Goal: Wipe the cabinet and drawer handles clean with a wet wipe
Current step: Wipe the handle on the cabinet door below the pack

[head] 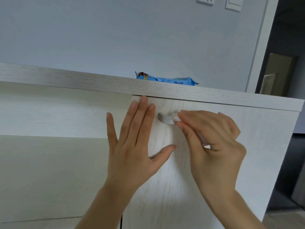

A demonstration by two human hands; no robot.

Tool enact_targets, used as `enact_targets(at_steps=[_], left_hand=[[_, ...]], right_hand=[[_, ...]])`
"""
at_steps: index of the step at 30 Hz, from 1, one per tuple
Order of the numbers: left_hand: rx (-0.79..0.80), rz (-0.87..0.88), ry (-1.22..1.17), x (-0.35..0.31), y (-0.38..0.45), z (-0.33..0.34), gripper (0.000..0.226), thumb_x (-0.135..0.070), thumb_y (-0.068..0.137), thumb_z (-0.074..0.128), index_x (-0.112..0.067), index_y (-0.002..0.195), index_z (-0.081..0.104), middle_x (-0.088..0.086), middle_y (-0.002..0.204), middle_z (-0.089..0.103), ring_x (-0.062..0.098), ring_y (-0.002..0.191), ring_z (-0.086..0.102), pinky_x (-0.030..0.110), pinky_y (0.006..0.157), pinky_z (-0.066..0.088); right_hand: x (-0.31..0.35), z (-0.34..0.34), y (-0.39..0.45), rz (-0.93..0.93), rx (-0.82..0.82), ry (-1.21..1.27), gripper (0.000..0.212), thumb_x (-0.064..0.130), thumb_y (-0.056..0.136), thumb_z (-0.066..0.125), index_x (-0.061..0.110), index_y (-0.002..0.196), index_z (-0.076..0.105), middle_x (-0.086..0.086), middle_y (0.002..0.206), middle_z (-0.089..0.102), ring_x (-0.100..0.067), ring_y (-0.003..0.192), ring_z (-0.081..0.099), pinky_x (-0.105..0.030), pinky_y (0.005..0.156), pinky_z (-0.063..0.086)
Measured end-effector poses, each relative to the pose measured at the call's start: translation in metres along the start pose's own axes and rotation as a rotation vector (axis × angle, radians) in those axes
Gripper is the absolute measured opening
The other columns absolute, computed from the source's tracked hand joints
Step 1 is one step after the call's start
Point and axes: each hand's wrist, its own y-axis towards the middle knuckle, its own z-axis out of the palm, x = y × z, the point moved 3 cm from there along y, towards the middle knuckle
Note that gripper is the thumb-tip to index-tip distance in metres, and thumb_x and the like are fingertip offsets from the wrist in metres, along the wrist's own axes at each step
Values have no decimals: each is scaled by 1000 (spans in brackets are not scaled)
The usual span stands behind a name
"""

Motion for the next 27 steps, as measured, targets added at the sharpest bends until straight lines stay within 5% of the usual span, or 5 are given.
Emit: enact_targets(at_steps=[4,10,16,20,27], left_hand=[[12,-17,-7,0,-1,-1,80,-63,89,44,-7,143,27,5,151,22,12,144,13,53,116,7],[5,-19,-4,1,-1,0,80,-63,90,45,-6,143,28,4,151,24,12,145,11,51,117,8],[13,-24,-16,1,-1,1,81,-63,89,46,-7,144,26,4,152,23,12,146,9,51,117,8],[24,-24,-49,1,-1,1,80,-62,90,42,-7,145,23,7,152,21,13,146,6,46,119,8],[4,-28,-66,1,-3,2,77,-59,93,41,-4,144,24,3,153,15,15,146,7,43,119,11]], right_hand=[[-12,-10,0,228,-96,83,29,16,83,71,41,94,61,27,97,62,6,95,59,-53,99,41],[3,5,1,43,-12,-8,21,16,85,68,32,96,61,25,98,58,2,94,58,-39,104,31],[0,3,-1,62,-32,3,21,16,85,68,32,97,61,27,99,57,3,94,58,-38,105,33],[-7,-3,-4,235,-102,84,28,21,82,68,44,95,58,31,98,59,9,97,59,-37,110,31],[9,12,1,109,-32,35,18,21,84,68,34,94,62,25,96,60,6,95,58,-33,106,28]])
